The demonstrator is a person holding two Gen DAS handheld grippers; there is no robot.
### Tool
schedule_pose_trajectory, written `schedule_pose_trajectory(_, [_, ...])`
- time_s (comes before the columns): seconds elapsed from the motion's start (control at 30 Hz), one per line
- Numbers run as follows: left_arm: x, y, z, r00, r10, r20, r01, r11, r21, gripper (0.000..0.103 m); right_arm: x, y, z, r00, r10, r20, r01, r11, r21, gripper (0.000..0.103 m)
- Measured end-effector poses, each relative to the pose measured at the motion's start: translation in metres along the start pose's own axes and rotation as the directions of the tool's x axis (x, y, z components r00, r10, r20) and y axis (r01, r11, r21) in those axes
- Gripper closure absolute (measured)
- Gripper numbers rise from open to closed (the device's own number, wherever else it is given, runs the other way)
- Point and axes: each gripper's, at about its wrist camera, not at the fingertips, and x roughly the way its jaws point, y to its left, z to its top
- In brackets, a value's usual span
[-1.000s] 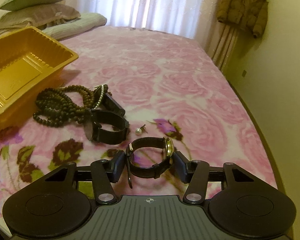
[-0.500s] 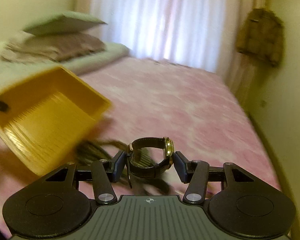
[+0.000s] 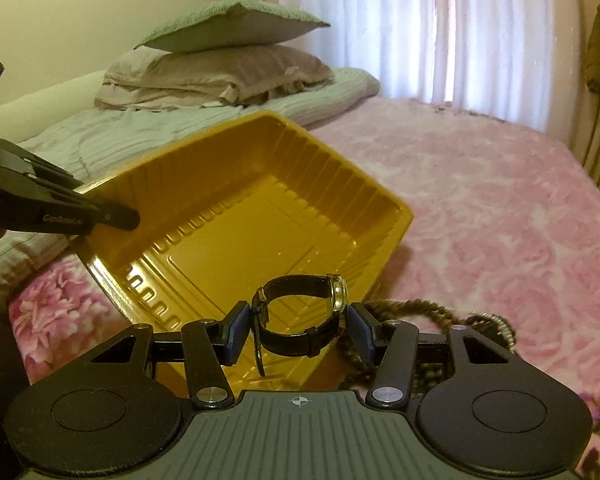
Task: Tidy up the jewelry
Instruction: 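Carry the watch into the tray held by the left tool and release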
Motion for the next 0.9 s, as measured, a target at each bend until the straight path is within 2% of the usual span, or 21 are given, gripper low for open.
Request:
schedule_pose_trajectory(0.4, [0.003, -0.002, 0.006, 0.999, -0.003, -0.041, 0.005, 0.998, 0.066, 0.1, 0.01, 0.01, 0.001, 0.999, 0.034, -0.015, -0.035, 0.999, -0.007, 0.049])
schedule_pose_trajectory(0.5, [0.003, -0.002, 0.006, 0.999, -0.008, -0.044, 0.011, 0.997, 0.074, 0.1, 0.01, 0.007, 0.0, 0.999, 0.051, -0.011, -0.05, 0.999, 0.013, 0.045])
schedule_pose_trajectory(0.57, [0.004, -0.003, 0.007, 0.999, -0.006, -0.044, 0.009, 0.997, 0.079, 0.1, 0.007, 0.005, 0.0, 0.999, 0.052, -0.003, -0.052, 0.998, 0.024, 0.039])
schedule_pose_trajectory(0.67, [0.004, -0.003, 0.006, 0.999, 0.002, -0.045, 0.002, 0.996, 0.085, 0.1, -0.006, -0.002, 0.0, 0.999, 0.015, 0.038, -0.017, 0.999, 0.051, 0.032])
schedule_pose_trajectory(0.73, [0.004, -0.002, 0.006, 0.999, -0.003, -0.048, 0.006, 0.997, 0.079, 0.1, -0.017, -0.01, -0.003, 0.998, -0.015, 0.055, 0.01, 0.996, 0.09, 0.032])
schedule_pose_trajectory(0.9, [0.003, -0.002, 0.006, 0.999, -0.004, -0.046, 0.008, 0.997, 0.08, 0.1, -0.045, -0.038, -0.031, 0.988, -0.148, 0.035, 0.139, 0.973, 0.186, 0.032])
